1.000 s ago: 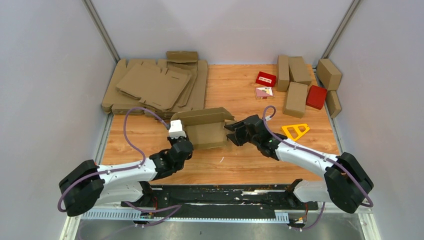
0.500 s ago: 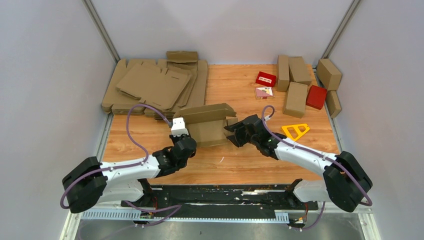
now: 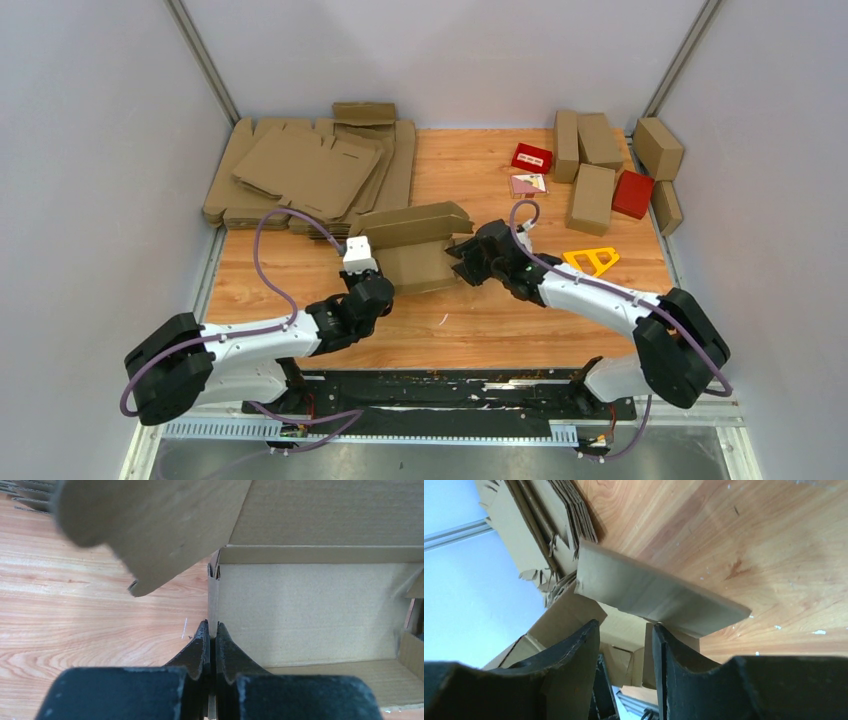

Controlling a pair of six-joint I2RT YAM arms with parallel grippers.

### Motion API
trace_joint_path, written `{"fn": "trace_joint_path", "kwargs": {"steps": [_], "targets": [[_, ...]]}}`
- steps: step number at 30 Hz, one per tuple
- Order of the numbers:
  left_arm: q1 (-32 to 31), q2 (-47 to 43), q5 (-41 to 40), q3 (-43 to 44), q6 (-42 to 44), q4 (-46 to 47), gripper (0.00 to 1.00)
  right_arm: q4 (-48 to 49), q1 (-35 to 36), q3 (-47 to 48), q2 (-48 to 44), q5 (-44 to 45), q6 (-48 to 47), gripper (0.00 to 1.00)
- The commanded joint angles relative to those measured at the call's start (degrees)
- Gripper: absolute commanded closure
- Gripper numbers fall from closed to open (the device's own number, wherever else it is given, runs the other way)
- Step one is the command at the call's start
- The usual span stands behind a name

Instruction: Fold the paper box

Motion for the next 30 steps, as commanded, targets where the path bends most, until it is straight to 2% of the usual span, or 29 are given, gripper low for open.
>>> {"fn": "trace_joint_path", "kwargs": {"steps": [1, 12, 20, 25, 30], "targets": [[-0.62, -0.91, -1.51, 2.18, -0.65, 1.36, 1.0, -4.24, -0.15, 5.44, 1.59, 4.85, -5.04, 0.57], [-0.67, -0.43, -0.9, 4.36, -0.83, -2.33, 1.0, -3.33, 0.25, 9.75, 7.87, 4.08, -17.9, 0.56], [-0.66, 1.28, -0.21, 6.98, -1.97, -5.87, 1.0, -1.08, 2.04, 12.83, 8.78, 5.26, -39.11, 0.5], [-0.66, 2.54, -0.21, 9.27, -2.89, -10.26, 1.0, -5.25, 2.42, 14.33, 7.33, 8.86, -52.53, 0.49], [-0.6, 3.44, -0.11, 10.5, -4.4, -12.81, 1.0, -9.12, 2.4, 13.46, 3.93, 15.1, -59.25, 0.45]]}}
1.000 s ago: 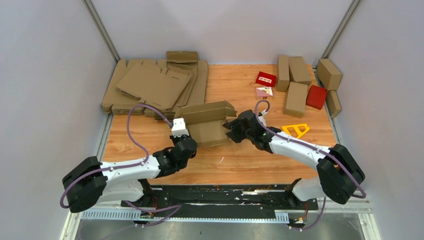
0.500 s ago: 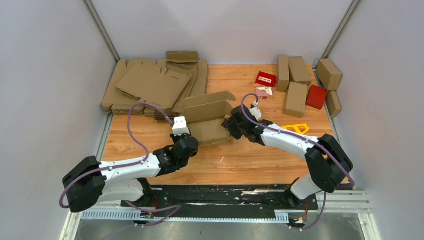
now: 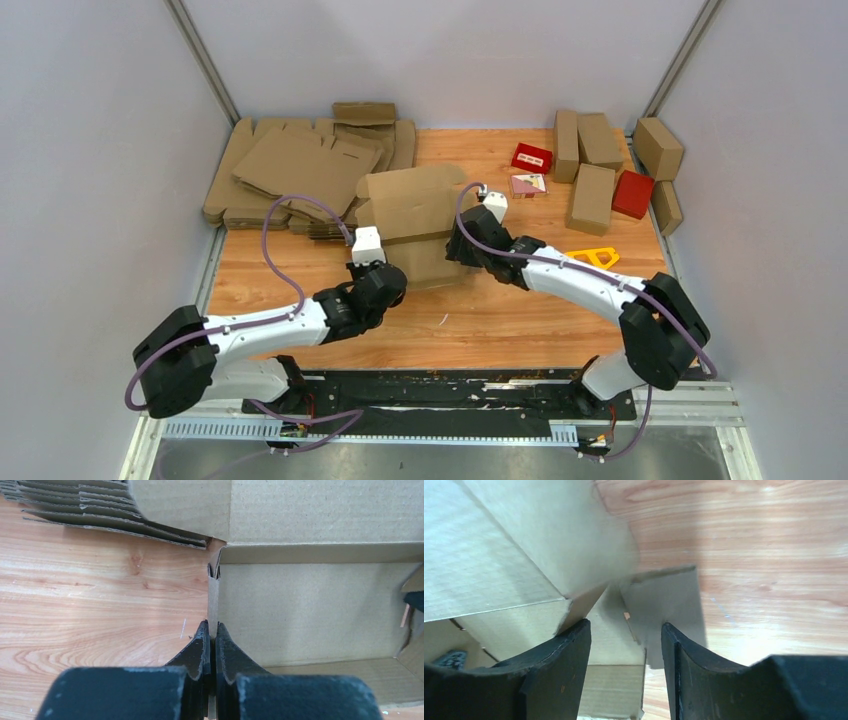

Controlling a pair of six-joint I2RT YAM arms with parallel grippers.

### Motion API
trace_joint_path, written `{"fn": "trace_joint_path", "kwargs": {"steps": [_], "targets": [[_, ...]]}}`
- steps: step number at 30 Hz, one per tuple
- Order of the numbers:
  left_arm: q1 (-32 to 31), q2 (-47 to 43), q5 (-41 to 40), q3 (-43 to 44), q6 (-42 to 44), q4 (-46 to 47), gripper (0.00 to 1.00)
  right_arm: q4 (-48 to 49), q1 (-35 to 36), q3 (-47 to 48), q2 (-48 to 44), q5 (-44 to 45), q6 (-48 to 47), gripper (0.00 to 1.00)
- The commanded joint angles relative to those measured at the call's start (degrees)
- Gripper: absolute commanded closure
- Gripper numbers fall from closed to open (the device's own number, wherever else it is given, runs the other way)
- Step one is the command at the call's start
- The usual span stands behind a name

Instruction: Fold the paper box

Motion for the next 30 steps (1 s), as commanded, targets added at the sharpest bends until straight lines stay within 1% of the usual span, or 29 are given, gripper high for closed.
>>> {"fn": "trace_joint_path", "kwargs": {"steps": [1, 5, 10, 13, 17, 21, 30], "targets": [[-0.55, 0.02, 0.0, 2.14, -2.65, -1.52, 1.0, -3.34, 0.28, 1.4, -3.84, 7.28, -10.31, 0.45], [-0.55, -0.76, 0.16, 1.57, -2.79, -0.8, 1.0, -3.94, 0.29, 1.46, -3.52, 8.0, -10.31, 0.44], [-0.56, -0.95, 0.26, 1.54, -3.23, -0.99, 1.0, -2.01, 0.27, 0.24, -4.24, 5.48, -9.53, 0.43], [-0.54, -1.14, 0.45, 1.8, -3.27, -1.57, 1.0, -3.05, 0.28, 0.13, -5.05, 6.83, -9.77, 0.43], [-0.54, -1.75, 0.64, 1.81, -2.63, -1.8, 1.0, -1.24, 0.9, -1.08, -5.49, 5.02, -12.62, 0.38], [-0.54, -2.03, 1.14, 2.19, -2.68, -2.19, 1.0, -1.3, 2.46, -1.26, -4.28, 5.45, -13.79, 0.33], [-0.53, -4.76, 2.87, 1.39, -4.76, -1.91, 1.0, -1.87, 2.98, -1.96, -1.66, 5.29, -16.03, 0.34]]}}
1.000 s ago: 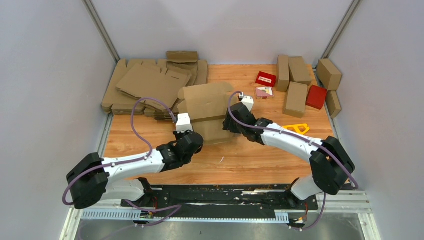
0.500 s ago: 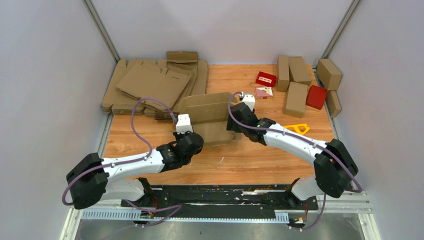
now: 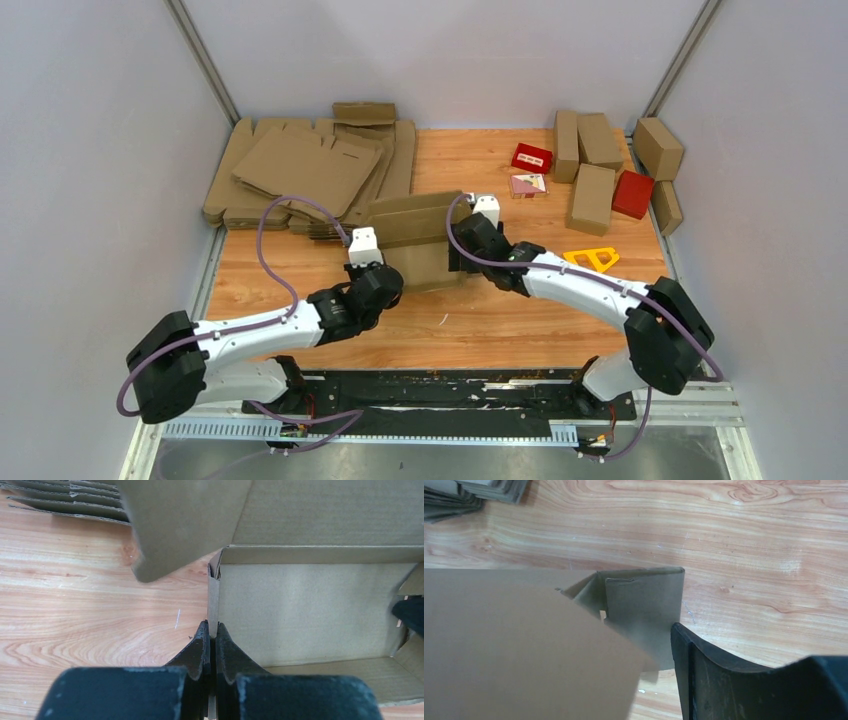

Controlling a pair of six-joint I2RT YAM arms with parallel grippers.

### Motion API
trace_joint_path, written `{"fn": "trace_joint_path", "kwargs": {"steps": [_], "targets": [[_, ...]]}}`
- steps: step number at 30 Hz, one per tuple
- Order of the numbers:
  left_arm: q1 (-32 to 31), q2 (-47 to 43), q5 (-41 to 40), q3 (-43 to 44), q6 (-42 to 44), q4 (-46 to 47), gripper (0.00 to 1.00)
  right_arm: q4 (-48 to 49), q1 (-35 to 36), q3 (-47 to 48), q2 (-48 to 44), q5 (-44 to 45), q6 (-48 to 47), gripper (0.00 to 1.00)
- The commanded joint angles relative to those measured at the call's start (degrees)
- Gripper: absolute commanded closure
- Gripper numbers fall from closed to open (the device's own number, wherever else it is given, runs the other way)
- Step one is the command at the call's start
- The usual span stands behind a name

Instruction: Fold the paper box

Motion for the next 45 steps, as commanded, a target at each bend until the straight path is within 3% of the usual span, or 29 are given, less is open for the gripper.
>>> {"fn": "trace_joint_path", "kwargs": {"steps": [1, 9, 19, 26, 31, 40, 41, 43, 45], "targets": [[-0.38, -3.0, 0.05, 1.08, -2.62, 1.29, 1.0, 0.4, 0.5, -0.48, 1.07, 1.11, -2.64, 0.34], [-0.32, -1.45, -1.18, 2.39, -2.54, -1.32, 1.0, -8.04, 1.83, 1.85, 1.42, 12.49, -3.35, 0.42], [-0.38, 2.76, -1.63, 4.78, -2.69, -3.7, 1.0, -11.47, 1.91, 1.29, -1.88, 15.97, -4.16, 0.47], [-0.38, 5.03, 2.45, 5.95, -0.06, -4.59, 1.0, -8.62, 1.36, -4.0, -10.53, 8.9, -5.22, 0.5], [-0.38, 6.3, 6.13, 6.95, 1.08, -7.43, 1.0, -2.49, -1.86, -13.91, -21.27, -2.7, -7.44, 0.55], [-0.38, 7.83, 11.47, 6.16, 1.11, -7.04, 1.0, 0.42, -5.15, -24.18, -37.49, -13.89, -6.71, 0.38], [-0.37, 7.48, 11.99, 5.78, 0.99, -6.45, 1.0, 0.61, -5.43, -25.02, -38.36, -14.97, -5.99, 0.31], [-0.38, 6.63, 12.88, 4.87, 0.68, -5.16, 1.0, 1.07, -5.7, -26.57, -39.74, -16.01, -3.87, 0.05], [-0.35, 5.64, 13.98, 3.87, 0.67, -3.72, 1.0, 2.54, -5.96, -28.2, -40.5, -16.91, -1.74, 0.0]]}}
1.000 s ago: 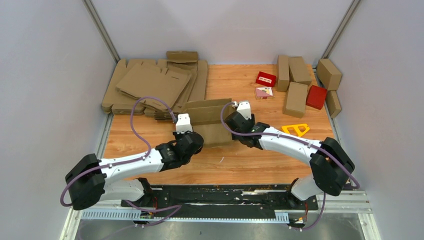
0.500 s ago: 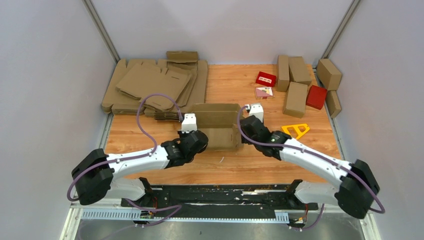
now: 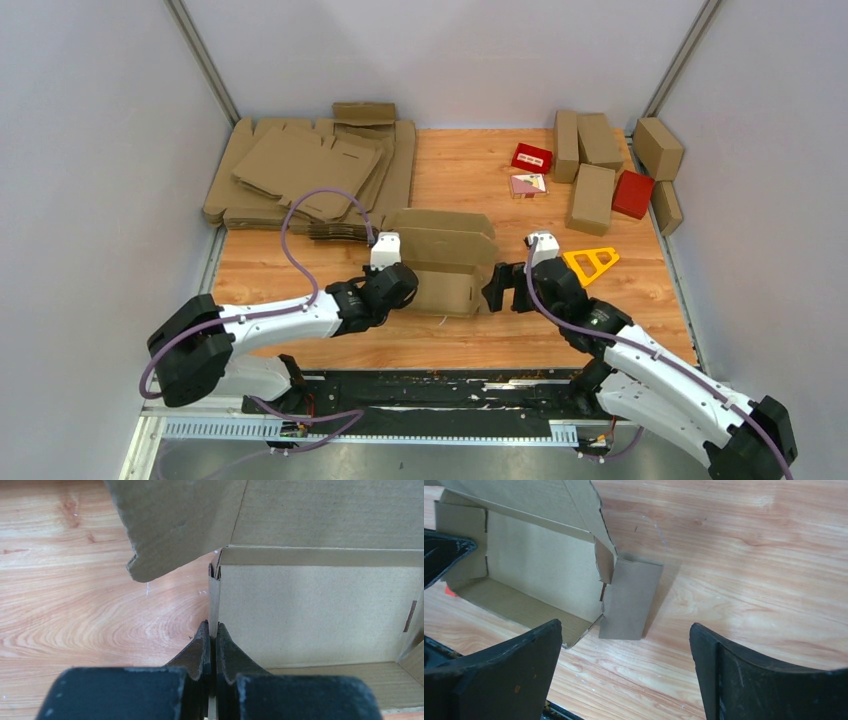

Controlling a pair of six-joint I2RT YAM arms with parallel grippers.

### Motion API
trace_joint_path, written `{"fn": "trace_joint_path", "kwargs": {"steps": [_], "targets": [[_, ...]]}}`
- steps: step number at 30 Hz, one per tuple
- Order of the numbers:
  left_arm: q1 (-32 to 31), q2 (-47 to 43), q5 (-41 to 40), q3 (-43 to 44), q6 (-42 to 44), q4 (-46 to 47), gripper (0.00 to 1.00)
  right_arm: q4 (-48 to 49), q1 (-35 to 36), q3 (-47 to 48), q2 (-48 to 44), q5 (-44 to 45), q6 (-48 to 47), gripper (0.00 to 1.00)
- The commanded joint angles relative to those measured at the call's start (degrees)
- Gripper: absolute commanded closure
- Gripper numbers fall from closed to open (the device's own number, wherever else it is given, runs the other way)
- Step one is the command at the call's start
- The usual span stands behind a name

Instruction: Fold the paper box

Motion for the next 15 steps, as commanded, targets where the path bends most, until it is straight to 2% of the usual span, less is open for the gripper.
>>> {"fn": "trace_joint_path", "kwargs": {"steps": [1, 5, 10, 12, 15], "targets": [[-0.28, -2.58, 2.62, -1.25, -0.43, 3.84, 1.0, 5.64, -0.77, -3.41, -1.59, -5.4, 5.02, 0.0], [-0.26, -4.13, 4.88, -2.43, 0.77, 5.82, 1.0, 9.5, -1.37, -4.84, 0.83, -6.72, 8.88, 0.0], [-0.31, -5.53, 6.38, -2.81, 1.41, 6.17, 1.0, 9.56, -1.72, -3.08, 6.58, -5.56, 11.43, 0.0], [-0.32, -6.44, 7.25, -3.11, 1.92, 6.64, 1.0, 7.96, -2.29, -2.66, 8.25, -4.31, 12.21, 0.03], [-0.32, -7.34, 7.18, -3.25, 1.99, 6.26, 1.0, 8.67, -3.77, -3.85, 8.18, -7.01, 12.09, 0.14]]}}
